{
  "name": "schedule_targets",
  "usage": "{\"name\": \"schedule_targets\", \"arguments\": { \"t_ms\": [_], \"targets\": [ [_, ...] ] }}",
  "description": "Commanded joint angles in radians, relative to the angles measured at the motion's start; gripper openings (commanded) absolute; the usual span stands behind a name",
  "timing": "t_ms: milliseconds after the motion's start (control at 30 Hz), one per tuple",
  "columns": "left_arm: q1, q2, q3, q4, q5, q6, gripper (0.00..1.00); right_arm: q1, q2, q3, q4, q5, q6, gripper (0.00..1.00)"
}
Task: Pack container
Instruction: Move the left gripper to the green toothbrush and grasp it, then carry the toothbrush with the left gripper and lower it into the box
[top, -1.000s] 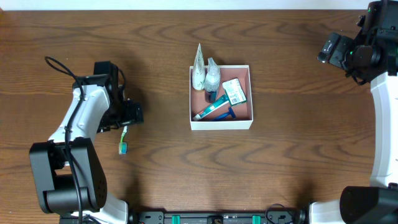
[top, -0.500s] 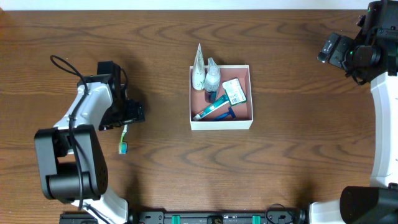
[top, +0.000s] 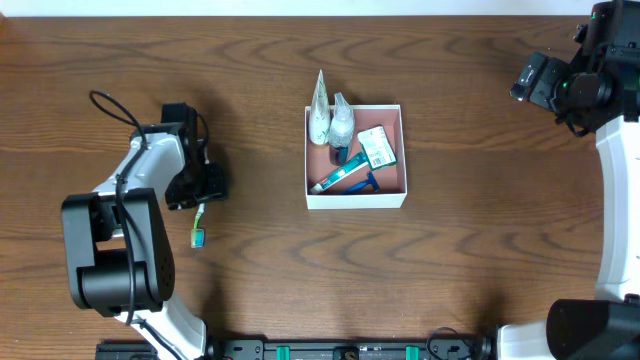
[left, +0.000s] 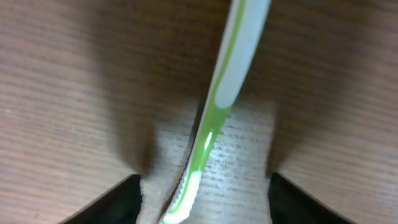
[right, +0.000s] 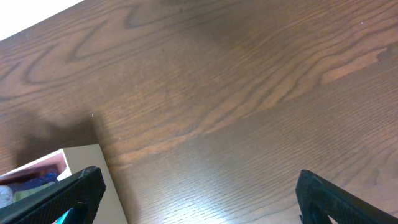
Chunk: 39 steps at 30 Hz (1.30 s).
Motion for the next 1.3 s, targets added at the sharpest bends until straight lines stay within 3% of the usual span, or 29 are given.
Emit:
{"name": "schedule_targets", "arguments": {
  "t_ms": [0,300,500,800,1267],
  "targets": [
    [0.004,0.009,-0.047,0.020,-0.001,0.003,0.53,-0.006,0.006,0.010,0.000,0.010,0.014,0.99],
    [0.004,0.009,-0.085,0.051,0.000,0.002,0.20,-0.006,0.006,0.010,0.000,0.010,0.014,0.99],
    [0.004,0.009,-0.085,0.060,0.000,-0.002,0.07,-0.006,0.006,0.010,0.000,0.010,0.014,0.99],
    [0.004,0.009,-0.067,0.061,0.063,-0.005,0.06,-0.006,0.006,0.010,0.000,0.010,0.014,0.99],
    [0.003,-0.055,0.123,-0.097,0.264,0.008,0.06,-0.006,0.006,0.010,0.000,0.010,0.014,0.99]
  ]
}}
